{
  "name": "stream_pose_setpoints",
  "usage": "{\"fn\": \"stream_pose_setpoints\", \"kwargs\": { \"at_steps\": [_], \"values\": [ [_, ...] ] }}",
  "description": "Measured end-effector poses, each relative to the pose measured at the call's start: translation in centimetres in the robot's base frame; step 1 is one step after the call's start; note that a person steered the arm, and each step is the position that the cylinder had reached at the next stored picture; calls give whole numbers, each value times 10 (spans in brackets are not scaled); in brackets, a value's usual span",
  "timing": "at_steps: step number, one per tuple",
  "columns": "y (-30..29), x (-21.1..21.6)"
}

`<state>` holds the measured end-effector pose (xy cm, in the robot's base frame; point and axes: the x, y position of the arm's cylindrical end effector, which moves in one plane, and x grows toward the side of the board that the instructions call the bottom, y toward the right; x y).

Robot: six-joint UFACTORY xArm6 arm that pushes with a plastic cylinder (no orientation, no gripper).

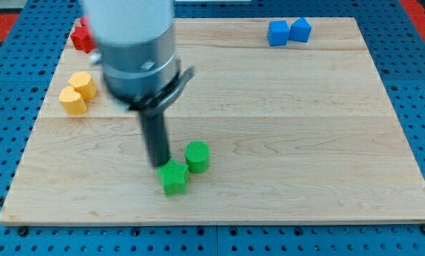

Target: Push the green star into the green circle

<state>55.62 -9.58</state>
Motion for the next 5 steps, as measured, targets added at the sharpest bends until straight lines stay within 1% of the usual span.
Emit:
{"fn": "stream_pose_setpoints", "kwargs": {
  "at_steps": [1,2,3,5],
  "values": [
    [-18,48],
    [-8,55],
    [33,17],
    [86,-32]
  ]
}}
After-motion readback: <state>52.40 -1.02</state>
